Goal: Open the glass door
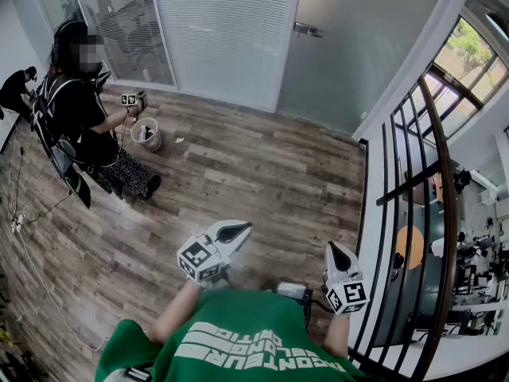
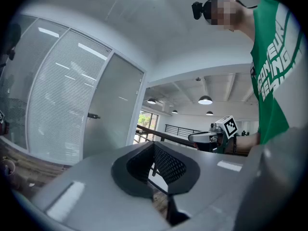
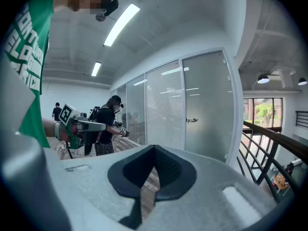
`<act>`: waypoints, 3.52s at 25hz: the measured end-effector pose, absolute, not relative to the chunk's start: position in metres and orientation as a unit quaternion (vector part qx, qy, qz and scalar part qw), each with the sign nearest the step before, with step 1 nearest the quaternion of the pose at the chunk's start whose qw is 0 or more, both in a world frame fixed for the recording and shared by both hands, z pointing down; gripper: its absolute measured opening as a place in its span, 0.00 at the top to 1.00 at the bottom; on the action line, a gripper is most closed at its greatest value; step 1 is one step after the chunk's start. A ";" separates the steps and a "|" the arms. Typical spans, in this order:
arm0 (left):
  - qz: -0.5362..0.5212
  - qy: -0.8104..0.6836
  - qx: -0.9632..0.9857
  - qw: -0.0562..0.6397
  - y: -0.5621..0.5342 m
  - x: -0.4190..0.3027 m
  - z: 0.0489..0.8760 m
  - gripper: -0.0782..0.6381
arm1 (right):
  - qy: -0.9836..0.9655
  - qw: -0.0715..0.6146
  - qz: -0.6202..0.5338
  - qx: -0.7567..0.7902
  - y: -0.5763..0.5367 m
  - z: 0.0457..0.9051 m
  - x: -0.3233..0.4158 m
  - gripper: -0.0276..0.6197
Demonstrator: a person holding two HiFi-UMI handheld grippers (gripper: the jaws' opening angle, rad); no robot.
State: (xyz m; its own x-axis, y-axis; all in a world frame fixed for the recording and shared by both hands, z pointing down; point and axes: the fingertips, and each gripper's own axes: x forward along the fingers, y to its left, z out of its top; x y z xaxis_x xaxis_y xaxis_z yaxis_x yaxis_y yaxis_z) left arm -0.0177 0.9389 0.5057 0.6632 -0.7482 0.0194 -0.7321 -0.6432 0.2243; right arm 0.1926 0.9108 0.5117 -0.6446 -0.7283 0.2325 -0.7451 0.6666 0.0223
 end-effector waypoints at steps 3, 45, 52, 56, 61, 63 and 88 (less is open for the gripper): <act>-0.037 -0.410 0.905 0.109 0.940 -0.014 0.503 0.87 | -0.907 0.109 0.039 0.406 0.911 0.509 0.196 0.97; -0.017 -0.346 0.930 0.126 0.865 0.146 0.517 0.87 | -0.877 0.105 0.064 0.464 0.864 0.528 0.349 0.97; -0.035 -0.328 0.935 0.129 0.804 0.158 0.523 0.87 | -0.864 0.115 0.056 0.486 0.816 0.524 0.364 0.97; -0.046 -0.317 0.939 0.121 0.763 0.160 0.512 0.87 | -0.859 0.116 0.047 0.496 0.780 0.512 0.366 0.97; -0.047 -0.320 0.939 0.119 0.715 0.146 0.503 0.87 | -0.858 0.120 0.047 0.498 0.736 0.506 0.355 0.97; -0.047 -0.322 0.938 0.118 0.697 0.138 0.501 0.87 | -0.858 0.121 0.049 0.496 0.719 0.507 0.348 0.97; -0.034 -0.356 0.925 0.127 0.555 0.130 0.509 0.87 | -0.878 0.133 0.050 0.458 0.562 0.514 0.336 0.97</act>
